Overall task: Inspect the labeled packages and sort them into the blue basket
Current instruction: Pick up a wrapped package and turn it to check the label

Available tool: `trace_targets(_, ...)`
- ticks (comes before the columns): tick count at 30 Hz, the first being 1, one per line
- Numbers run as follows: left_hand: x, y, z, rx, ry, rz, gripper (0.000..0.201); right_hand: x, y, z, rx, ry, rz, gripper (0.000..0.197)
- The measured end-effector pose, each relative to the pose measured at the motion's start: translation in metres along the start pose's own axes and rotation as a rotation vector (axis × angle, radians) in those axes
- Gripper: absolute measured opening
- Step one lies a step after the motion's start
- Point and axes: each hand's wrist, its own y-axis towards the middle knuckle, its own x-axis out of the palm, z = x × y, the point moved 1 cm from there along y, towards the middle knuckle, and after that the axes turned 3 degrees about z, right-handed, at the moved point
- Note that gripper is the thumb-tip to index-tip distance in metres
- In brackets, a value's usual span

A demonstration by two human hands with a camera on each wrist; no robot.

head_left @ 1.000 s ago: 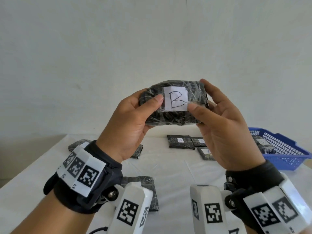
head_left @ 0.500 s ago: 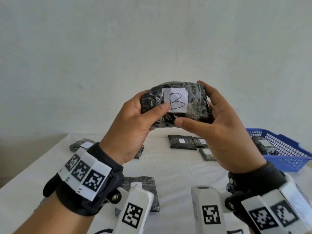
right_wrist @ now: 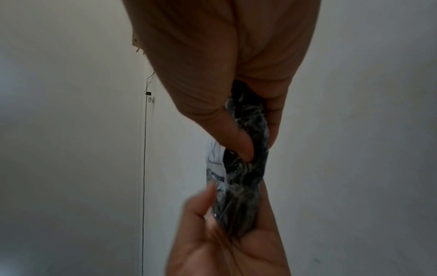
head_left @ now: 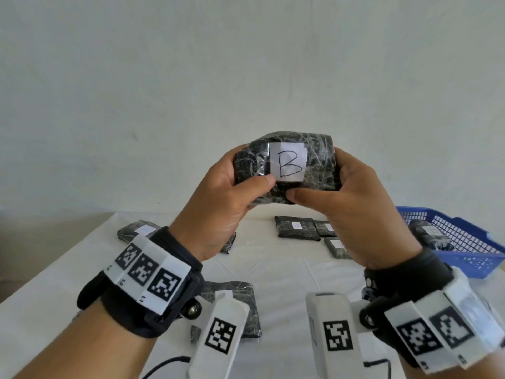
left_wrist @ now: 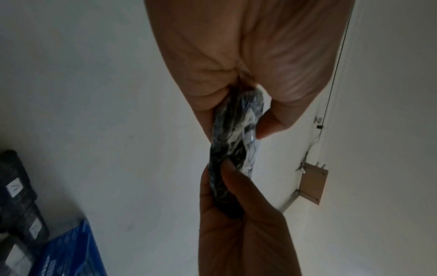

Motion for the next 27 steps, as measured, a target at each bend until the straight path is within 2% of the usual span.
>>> trace_targets(3, -0.003, -0.001, 0.001, -0.011, -0.024, -0.015, 0.032, 0.001, -0.002, 0.001, 0.065, 0.091, -0.083, 0.054)
trace_targets(5, -0.002, -0.002, 0.001, 0.005, -0.042, -0.020, 0.032, 0.002, -0.001, -0.001, 0.070, 0.112, -0.075, 0.063)
trace_targets(9, 0.001, -0.002, 0.002, -0.028, -0.096, -0.031, 0.028, 0.004, 0.002, -0.001, 0.007, 0.041, 0.047, 0.055)
trace_targets(13, 0.001, 0.001, 0.003, 0.019, 0.027, -0.013, 0.031, 0.008, 0.002, 0.000, 0.052, 0.128, 0.034, 0.048)
trace_targets(16, 0.005, -0.001, 0.012, 0.018, -0.029, -0.074, 0.033, 0.011, 0.003, -0.001, 0.075, 0.198, 0.027, 0.042)
trace_targets(19, 0.007, 0.000, 0.010, -0.032, -0.076, -0.009, 0.035, 0.013, 0.006, 0.002, 0.050, 0.190, 0.082, 0.036)
trace_targets(22, 0.006, 0.000, 0.002, -0.060, 0.016, 0.080, 0.029, 0.011, 0.008, 0.005, 0.042, 0.135, 0.095, 0.037)
trace_targets(25, 0.003, 0.000, -0.001, -0.073, 0.008, 0.088, 0.036, 0.010, 0.007, 0.007, 0.114, 0.132, 0.046, 0.036)
trace_targets(27, 0.003, 0.000, 0.001, -0.100, -0.056, 0.069, 0.032, 0.008, 0.008, 0.008, 0.102, 0.101, 0.027, 0.036)
